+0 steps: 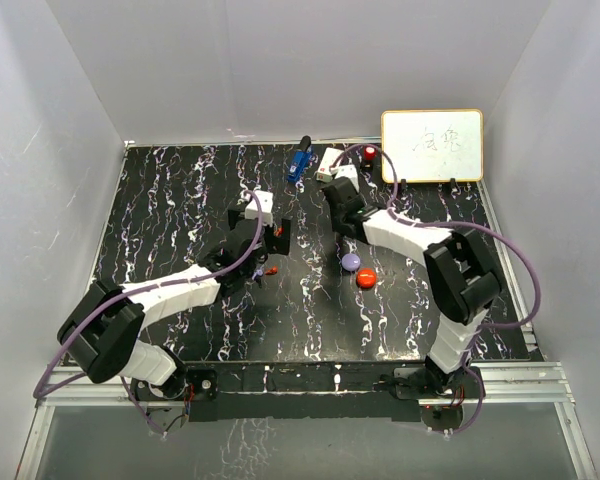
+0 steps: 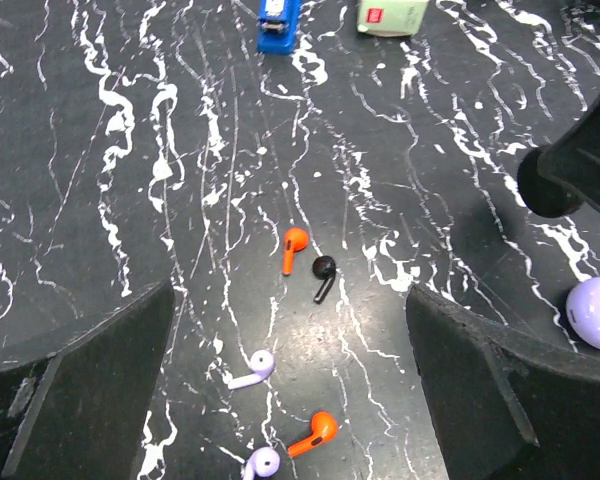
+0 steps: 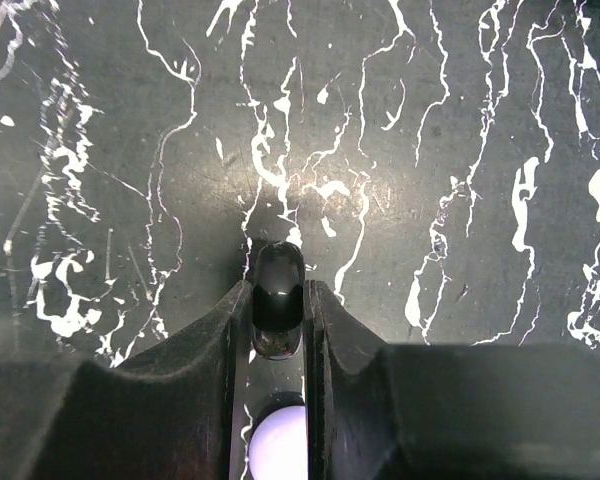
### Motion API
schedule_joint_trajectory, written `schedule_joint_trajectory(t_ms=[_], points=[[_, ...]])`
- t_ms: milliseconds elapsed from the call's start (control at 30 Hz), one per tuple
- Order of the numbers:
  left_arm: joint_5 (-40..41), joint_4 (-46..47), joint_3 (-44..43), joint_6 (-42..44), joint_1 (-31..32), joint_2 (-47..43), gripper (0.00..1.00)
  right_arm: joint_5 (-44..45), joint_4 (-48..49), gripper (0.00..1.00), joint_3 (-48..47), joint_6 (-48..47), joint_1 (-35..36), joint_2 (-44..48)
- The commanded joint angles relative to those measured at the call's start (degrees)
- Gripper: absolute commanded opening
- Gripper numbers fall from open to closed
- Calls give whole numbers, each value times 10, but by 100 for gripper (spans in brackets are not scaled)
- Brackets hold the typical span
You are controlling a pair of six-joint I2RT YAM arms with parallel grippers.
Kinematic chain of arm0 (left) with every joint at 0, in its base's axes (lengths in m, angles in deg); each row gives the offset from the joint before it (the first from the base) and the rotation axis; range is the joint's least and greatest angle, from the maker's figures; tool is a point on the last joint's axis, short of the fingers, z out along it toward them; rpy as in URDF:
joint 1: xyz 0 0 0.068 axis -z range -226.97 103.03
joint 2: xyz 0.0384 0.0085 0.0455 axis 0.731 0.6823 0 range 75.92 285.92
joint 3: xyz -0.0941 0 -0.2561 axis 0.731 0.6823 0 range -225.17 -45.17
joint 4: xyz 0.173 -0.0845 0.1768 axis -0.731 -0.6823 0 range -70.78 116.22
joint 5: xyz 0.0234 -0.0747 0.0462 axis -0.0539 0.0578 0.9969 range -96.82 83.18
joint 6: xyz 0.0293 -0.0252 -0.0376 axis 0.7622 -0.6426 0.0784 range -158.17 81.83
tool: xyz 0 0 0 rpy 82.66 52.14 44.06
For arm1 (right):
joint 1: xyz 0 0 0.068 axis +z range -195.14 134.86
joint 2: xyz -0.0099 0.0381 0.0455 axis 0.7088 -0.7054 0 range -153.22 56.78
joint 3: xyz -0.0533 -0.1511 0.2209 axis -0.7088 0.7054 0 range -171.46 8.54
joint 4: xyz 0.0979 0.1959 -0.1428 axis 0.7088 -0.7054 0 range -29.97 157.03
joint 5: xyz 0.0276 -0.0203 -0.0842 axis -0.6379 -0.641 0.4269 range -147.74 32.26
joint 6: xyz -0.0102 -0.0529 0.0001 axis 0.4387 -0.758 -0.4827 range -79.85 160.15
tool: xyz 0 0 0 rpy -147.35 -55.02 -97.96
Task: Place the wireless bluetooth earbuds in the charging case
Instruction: Place the charging case at the center of the board.
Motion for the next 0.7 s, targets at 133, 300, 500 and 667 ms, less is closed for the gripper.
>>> schedule_joint_trajectory(t_ms=[133,300,500,667], points=[[10,-40,-8,-39,-24,-21,99,131,-46,0,-76,-19,39,-74],[5,-43,-5,-49,-32,-21,98,134,-65,0,-112,-20,60,-106],[2,-50,-1,-57,-40,-35,98,46,-55,13,-124,-3,66,-113],[-19,-57,4,-72,-54,-40,98,-14,-32,34,-118,5,66,-98]])
